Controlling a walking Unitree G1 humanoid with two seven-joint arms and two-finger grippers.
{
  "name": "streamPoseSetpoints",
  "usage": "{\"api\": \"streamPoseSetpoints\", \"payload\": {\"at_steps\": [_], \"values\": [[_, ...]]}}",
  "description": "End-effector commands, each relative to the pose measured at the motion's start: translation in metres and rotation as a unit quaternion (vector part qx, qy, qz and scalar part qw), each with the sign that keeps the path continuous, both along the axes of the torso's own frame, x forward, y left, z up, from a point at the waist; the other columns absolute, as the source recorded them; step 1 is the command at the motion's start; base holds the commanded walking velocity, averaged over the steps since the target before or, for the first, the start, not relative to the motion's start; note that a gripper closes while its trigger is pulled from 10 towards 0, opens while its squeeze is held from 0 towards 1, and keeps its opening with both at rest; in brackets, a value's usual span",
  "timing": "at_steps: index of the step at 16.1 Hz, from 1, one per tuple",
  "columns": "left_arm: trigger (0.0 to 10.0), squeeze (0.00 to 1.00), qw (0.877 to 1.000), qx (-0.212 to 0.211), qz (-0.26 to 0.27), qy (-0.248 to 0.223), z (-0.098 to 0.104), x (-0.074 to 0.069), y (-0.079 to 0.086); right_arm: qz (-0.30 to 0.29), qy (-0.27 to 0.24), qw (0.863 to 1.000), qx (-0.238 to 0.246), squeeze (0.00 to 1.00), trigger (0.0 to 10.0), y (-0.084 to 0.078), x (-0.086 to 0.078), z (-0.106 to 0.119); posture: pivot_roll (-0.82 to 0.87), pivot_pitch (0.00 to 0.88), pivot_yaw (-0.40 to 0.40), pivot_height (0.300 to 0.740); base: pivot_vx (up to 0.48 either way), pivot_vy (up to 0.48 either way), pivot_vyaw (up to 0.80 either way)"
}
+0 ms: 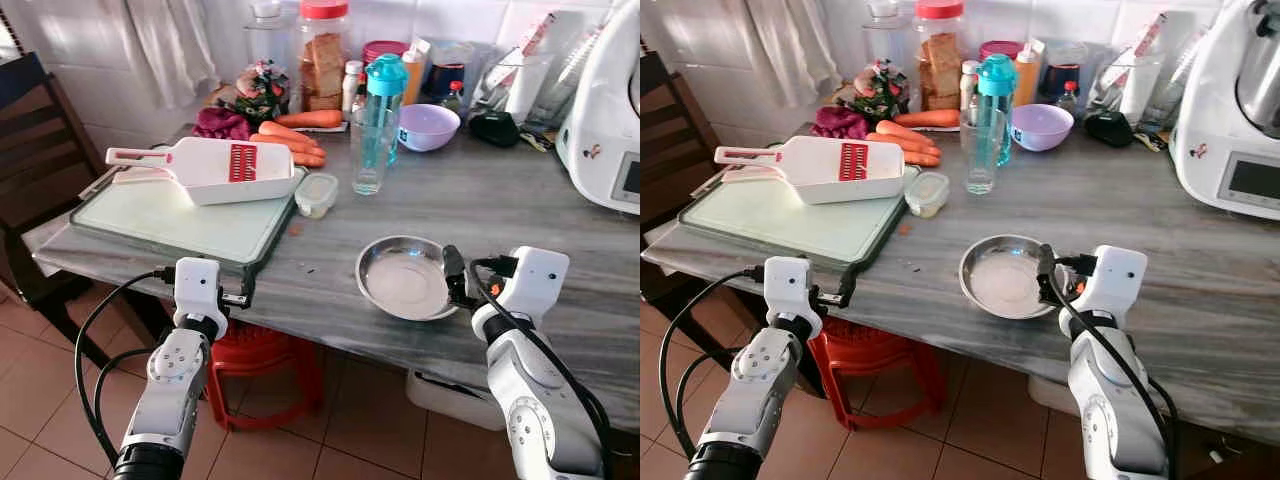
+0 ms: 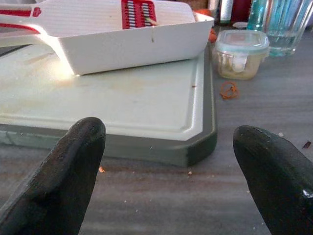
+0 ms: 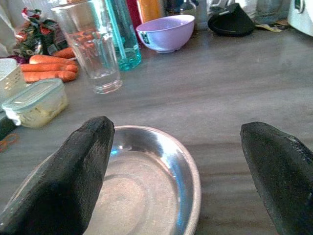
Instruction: Setting the table
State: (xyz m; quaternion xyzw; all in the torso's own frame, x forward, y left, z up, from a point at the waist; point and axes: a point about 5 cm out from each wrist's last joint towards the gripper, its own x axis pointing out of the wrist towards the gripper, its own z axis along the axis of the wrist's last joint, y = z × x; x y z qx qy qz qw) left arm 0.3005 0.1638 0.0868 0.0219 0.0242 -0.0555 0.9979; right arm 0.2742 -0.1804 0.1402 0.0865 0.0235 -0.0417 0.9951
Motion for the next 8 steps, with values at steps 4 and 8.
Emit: {"api": "streamPoseSetpoints", "payload": {"at_steps": [4, 8], "values": [[10.0, 0.0, 1.0, 0.005, 0.008, 0.003, 0.0021, 0.0033, -0.0026, -0.001, -0.004, 1.0, 0.006, 0.0, 10.0, -0.0005, 0.0018, 0.0022, -0.01, 0.0, 0.031, 0.74, 0.0, 0.0, 0.0], [10.0, 0.0, 1.0, 0.01, 0.01, 0.008, 0.0004, 0.0027, -0.0035, -0.004, 0.0, 1.0, 0.005, 0.0, 10.0, -0.0023, 0.0018, 0.0, -0.01, 0.0, 0.03, 0.74, -0.136, 0.0, 0.0]]}}
